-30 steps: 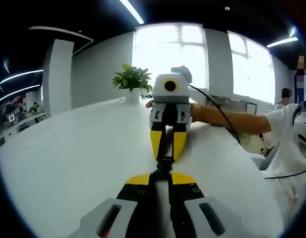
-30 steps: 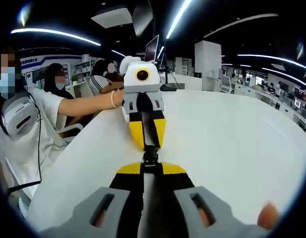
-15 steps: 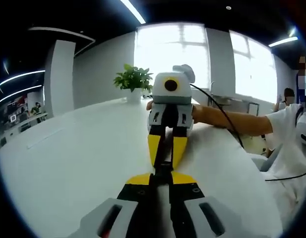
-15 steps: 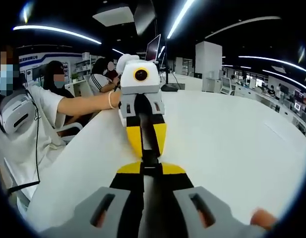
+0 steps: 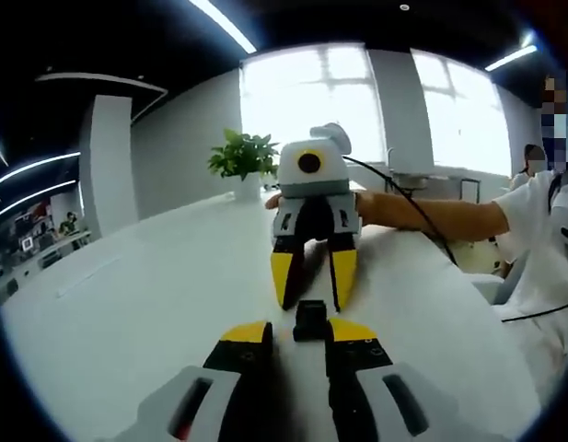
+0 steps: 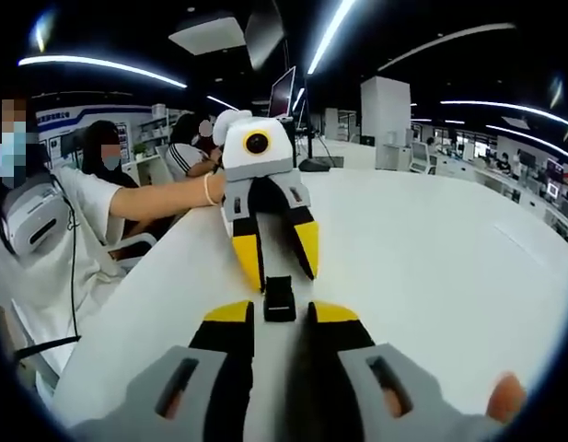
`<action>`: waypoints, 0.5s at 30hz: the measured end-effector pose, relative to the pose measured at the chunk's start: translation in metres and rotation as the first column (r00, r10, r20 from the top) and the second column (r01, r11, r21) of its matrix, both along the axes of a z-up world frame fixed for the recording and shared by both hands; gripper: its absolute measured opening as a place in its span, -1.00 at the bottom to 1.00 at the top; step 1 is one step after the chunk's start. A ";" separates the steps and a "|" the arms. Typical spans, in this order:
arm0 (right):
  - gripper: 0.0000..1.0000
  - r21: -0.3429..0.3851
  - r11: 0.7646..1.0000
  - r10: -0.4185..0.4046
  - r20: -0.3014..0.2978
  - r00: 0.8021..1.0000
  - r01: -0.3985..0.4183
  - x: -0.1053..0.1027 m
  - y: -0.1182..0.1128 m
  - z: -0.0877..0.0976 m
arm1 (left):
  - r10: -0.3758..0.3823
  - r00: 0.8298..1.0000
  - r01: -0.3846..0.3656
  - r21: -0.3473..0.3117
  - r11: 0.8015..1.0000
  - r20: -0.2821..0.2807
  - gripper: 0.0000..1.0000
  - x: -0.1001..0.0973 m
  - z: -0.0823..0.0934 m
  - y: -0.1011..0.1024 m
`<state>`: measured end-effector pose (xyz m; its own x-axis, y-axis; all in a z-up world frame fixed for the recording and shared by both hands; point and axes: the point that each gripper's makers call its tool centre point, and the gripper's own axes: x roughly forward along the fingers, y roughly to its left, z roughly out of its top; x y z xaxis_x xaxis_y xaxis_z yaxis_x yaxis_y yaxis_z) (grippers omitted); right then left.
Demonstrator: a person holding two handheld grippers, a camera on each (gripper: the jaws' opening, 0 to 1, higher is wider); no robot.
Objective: Snap the two parts of the plastic buckle together until the buckle closes and remains connected.
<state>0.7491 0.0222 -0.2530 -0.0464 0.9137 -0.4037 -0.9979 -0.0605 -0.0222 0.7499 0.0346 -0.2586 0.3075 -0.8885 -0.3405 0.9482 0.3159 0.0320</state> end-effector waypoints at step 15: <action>-0.76 -0.006 1.000 -0.014 0.054 0.998 0.014 0.011 0.000 0.001 | 0.099 0.994 -0.099 0.012 0.995 0.038 -0.31 0.018 0.005 0.012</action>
<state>0.7602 0.0221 -0.2515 -0.0114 0.9115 -0.4110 -0.9961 -0.0465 -0.0755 0.7675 0.0464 -0.2540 0.4067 -0.8484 -0.3388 0.9103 0.4076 0.0721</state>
